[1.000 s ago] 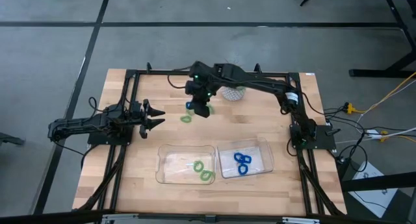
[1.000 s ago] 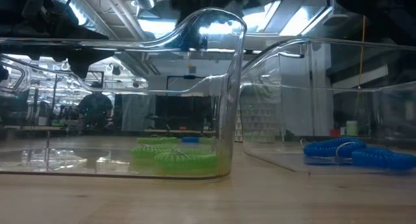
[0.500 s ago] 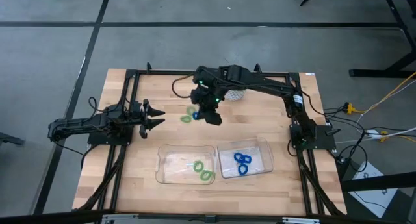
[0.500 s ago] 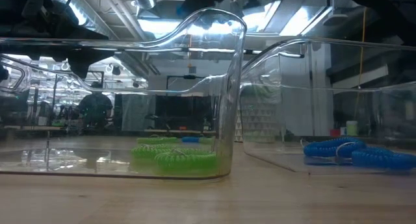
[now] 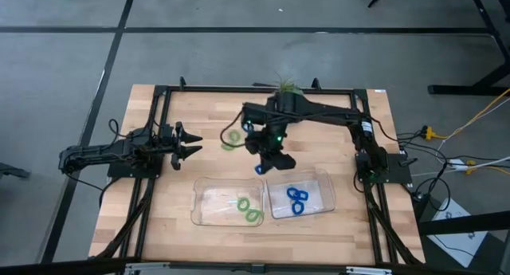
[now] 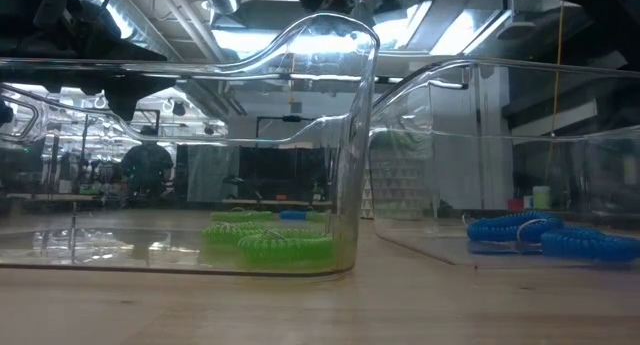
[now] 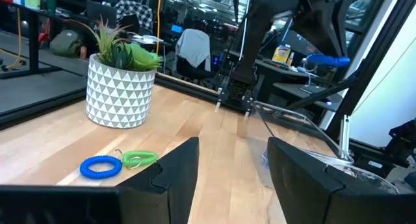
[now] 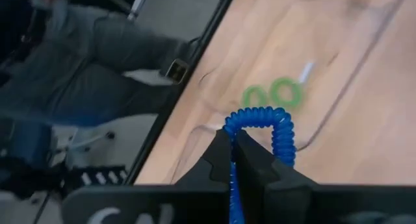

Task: Sort spring keychains
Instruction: Put the blue spring keychain into the right transparent bin

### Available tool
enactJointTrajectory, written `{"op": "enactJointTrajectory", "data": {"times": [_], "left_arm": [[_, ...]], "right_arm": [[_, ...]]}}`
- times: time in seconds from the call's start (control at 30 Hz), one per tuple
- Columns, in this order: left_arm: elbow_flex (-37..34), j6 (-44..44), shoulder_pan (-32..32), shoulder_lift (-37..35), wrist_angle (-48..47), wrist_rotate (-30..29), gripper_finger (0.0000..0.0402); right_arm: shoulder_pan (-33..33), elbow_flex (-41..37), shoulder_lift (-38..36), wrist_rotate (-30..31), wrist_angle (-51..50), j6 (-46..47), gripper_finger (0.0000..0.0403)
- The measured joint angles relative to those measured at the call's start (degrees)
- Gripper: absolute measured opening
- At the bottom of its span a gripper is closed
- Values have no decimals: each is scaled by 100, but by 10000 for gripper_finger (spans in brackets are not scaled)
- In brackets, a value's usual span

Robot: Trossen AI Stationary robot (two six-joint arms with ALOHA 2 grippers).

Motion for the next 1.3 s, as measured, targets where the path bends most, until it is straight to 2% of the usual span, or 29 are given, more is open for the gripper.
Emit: {"op": "enactJointTrajectory", "data": {"times": [0.17,0.37,0.57,0.7,0.83,1.03,1.3], "left_arm": [[0,2,1,0,-1,1,178],[0,-2,0,0,-1,0,178],[0,2,0,0,-1,2,178],[0,2,1,0,0,1,178],[0,2,0,0,3,0,178],[0,0,0,0,1,1,178],[1,0,0,0,-1,2,178]], "right_arm": [[197,0,0,-26,-485,-210,7],[410,-18,-62,-22,-471,-337,7],[542,-322,-555,62,-471,-420,7],[572,-993,-1094,216,-471,-312,7],[604,-1981,-1738,429,-374,-205,7],[599,-3580,-2754,348,833,428,7],[403,-5178,-3842,322,1897,1164,8]]}}
